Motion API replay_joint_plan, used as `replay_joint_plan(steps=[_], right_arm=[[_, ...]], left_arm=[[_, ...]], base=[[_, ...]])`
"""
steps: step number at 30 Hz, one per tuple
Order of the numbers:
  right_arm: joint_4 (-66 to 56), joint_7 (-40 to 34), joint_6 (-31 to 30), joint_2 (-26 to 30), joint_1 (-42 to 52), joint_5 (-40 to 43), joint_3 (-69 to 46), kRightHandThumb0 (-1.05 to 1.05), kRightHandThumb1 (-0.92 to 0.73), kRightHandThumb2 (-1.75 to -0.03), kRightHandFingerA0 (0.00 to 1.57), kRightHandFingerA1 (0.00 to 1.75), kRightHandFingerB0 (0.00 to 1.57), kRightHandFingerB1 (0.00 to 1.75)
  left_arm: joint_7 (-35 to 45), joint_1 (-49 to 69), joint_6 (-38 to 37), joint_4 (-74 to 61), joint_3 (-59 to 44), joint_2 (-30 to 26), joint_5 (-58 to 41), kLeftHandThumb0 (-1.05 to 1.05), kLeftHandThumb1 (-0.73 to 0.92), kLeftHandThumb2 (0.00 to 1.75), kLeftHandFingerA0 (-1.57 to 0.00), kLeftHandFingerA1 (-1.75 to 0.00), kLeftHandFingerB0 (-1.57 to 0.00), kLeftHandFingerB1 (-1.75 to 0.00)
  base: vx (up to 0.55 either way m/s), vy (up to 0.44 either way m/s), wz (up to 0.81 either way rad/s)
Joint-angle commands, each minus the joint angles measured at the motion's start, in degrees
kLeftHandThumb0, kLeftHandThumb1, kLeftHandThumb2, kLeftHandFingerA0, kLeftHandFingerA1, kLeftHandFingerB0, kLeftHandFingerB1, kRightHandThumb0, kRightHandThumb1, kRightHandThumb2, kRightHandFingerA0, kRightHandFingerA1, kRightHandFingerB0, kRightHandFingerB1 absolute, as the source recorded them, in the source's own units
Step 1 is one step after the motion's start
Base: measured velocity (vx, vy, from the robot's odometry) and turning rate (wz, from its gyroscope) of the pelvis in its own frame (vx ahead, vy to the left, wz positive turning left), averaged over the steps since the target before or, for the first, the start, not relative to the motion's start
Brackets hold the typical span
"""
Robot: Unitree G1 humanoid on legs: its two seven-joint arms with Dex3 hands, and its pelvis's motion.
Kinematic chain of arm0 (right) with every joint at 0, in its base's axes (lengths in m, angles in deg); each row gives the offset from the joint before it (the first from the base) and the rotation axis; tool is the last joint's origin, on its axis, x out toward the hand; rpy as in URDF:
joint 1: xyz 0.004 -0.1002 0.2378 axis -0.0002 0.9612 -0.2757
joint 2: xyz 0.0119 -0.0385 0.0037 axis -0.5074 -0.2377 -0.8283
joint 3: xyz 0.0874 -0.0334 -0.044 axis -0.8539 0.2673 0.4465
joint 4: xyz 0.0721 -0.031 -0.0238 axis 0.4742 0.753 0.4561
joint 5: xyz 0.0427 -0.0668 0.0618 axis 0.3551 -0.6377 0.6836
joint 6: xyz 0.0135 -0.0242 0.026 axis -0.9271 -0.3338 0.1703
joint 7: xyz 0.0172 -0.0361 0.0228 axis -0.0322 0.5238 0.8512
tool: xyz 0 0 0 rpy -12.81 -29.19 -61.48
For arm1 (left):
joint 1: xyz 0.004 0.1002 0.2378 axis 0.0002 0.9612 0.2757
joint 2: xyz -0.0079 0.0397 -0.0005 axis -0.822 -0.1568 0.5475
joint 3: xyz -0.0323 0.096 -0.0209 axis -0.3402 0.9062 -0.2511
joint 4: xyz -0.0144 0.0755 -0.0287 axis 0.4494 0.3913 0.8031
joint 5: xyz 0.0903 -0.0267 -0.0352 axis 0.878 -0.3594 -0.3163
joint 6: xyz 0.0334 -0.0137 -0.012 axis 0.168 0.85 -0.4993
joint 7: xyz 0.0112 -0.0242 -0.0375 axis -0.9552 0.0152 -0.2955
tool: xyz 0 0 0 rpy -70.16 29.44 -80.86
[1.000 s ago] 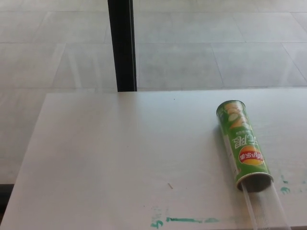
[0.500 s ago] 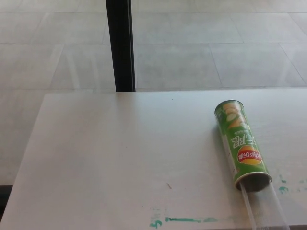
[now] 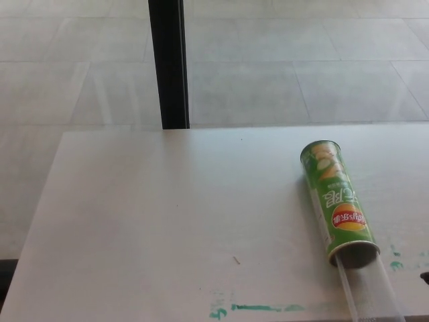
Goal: Use the right hand as a fist to push the chips tray inside its container kept in the middle of the desk
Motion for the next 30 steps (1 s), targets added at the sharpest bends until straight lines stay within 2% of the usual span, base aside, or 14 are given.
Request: replay_joint_plan(steps=[1, 11, 16, 17, 18, 19, 20, 21, 22, 24, 25, 27, 28, 30], right_arm=[[-1.4, 7.2, 7.1, 4.7, 2.3, -4.2, -2.9, -0.51, -0.77, -0.63, 0.80, 0.68, 0.64, 0.46], [2.7, 8.5, 10.5, 10.2, -1.5, -22.5, 4.4, -0.54, -0.77, -0.63, 0.82, 0.65, 0.64, 0.46], [3.3, 7.8, 9.9, 11.6, -4.2, -30.7, 7.9, -0.54, -0.76, -0.63, 0.85, 0.72, 0.65, 0.48], [2.8, 8.1, 8.1, 12.4, -5.7, -34.7, 9.3, -0.56, -0.66, -1.05, 0.82, 0.81, 0.57, 0.64], [3.1, 8.0, 7.8, 12.7, -6.5, -36.6, 10.0, -0.58, -0.79, -0.64, 0.85, 0.76, 0.64, 0.48], [3.2, 8.2, 6.9, 13.2, -7.6, -39.3, 10.9, -0.60, -0.79, -0.64, 0.82, 0.76, 0.63, 0.48], [3.3, 8.5, 6.3, 13.6, -8.6, -41.1, 11.6, -0.61, -0.81, -0.64, 0.81, 0.74, 0.61, 0.47], [3.4, 8.7, 6.0, 14.1, -9.3, -42.4, 12.0, -0.61, -0.81, -0.64, 0.81, 0.74, 0.61, 0.47], [3.8, 8.4, 5.8, 14.1, -10.1, -43.8, 12.6, -0.61, -0.80, -0.64, 0.81, 0.72, 0.62, 0.47], [5.0, 8.4, 4.9, 14.6, -11.8, -47.5, 14.1, -0.61, -0.81, -0.64, 0.81, 0.71, 0.61, 0.47], [5.8, 8.2, 4.7, 14.8, -12.3, -48.2, 14.8, -0.60, -0.80, -0.64, 0.81, 0.74, 0.62, 0.48], [6.5, 7.6, 4.9, 14.9, -12.7, -49.6, 15.3, -0.60, -0.79, -0.64, 0.82, 0.75, 0.62, 0.48], [7.3, 7.6, 4.7, 15.3, -13.3, -51.0, 16.0, -0.61, -0.80, -0.64, 0.78, 0.76, 0.59, 0.48], [9.6, 6.6, 5.2, 16.0, -14.4, -53.8, 17.7, -0.61, -0.79, -0.64, 0.80, 0.78, 0.61, 0.49]], left_arm=[[-0.2, 0.0, -0.7, 0.6, -0.5, -1.0, -1.0, -0.63, 0.75, 0.62, -0.49, -0.53, -0.37, -0.40], [0.0, 0.4, -0.8, 0.1, -0.6, -1.3, -1.2, -0.62, 0.75, 0.63, -0.50, -0.52, -0.39, -0.40], [0.3, 0.0, -0.5, 0.0, -0.9, -1.5, -1.5, -0.62, 0.75, 0.62, -0.48, -0.56, -0.38, -0.41], [0.5, 0.1, -0.9, 0.2, -0.9, -1.4, -1.4, -0.64, 0.60, 0.97, -0.43, -0.63, -0.31, -0.53], [0.4, 0.1, -1.0, 0.1, -0.7, -1.4, -1.3, -0.66, 0.60, 0.97, -0.44, -0.63, -0.32, -0.53], [0.2, 0.1, -0.8, 0.1, -0.7, -1.4, -1.3, -0.64, 0.75, 0.62, -0.48, -0.55, -0.38, -0.40], [0.3, -0.1, -0.6, 0.2, -0.8, -1.4, -1.4, -0.64, 0.59, 0.96, -0.44, -0.63, -0.30, -0.53], [0.4, -0.2, -0.6, 0.2, -1.0, -1.4, -1.6, -0.64, 0.59, 0.96, -0.44, -0.63, -0.30, -0.53], [-0.1, -0.2, -0.9, 0.4, -0.6, -1.3, -1.1, -0.64, 0.75, 0.62, -0.51, -0.58, -0.40, -0.41], [0.3, 0.0, -1.2, 0.3, -0.3, -1.4, -0.8, -0.65, 0.76, 0.62, -0.47, -0.55, -0.36, -0.41], [0.3, 0.0, -1.2, 0.2, -0.2, -1.4, -0.7, -0.67, 0.61, 0.97, -0.44, -0.63, -0.32, -0.54], [0.3, 0.0, -1.3, 0.2, -0.2, -1.3, -0.8, -0.65, 0.61, 0.97, -0.44, -0.63, -0.32, -0.53], [0.3, 0.0, -1.2, 0.2, -0.5, -1.3, -1.1, -0.63, 0.76, 0.63, -0.47, -0.56, -0.36, -0.41], [0.0, -0.1, -1.0, 0.2, -0.7, -1.1, -1.3, -0.63, 0.76, 0.62, -0.50, -0.56, -0.38, -0.41]], base=[[0.00, 0.000, 0.00], [0.00, 0.000, 0.00], [0.00, 0.000, 0.00], [0.00, 0.000, 0.00], [0.00, 0.000, 0.00], [0.00, 0.000, 0.00], [0.00, 0.000, 0.00], [0.00, 0.000, 0.00], [0.00, 0.000, 0.00], [0.00, 0.000, 0.00], [0.00, 0.000, 0.00], [0.00, 0.000, 0.00], [0.00, 0.000, 0.00], [0.00, 0.000, 0.00]])
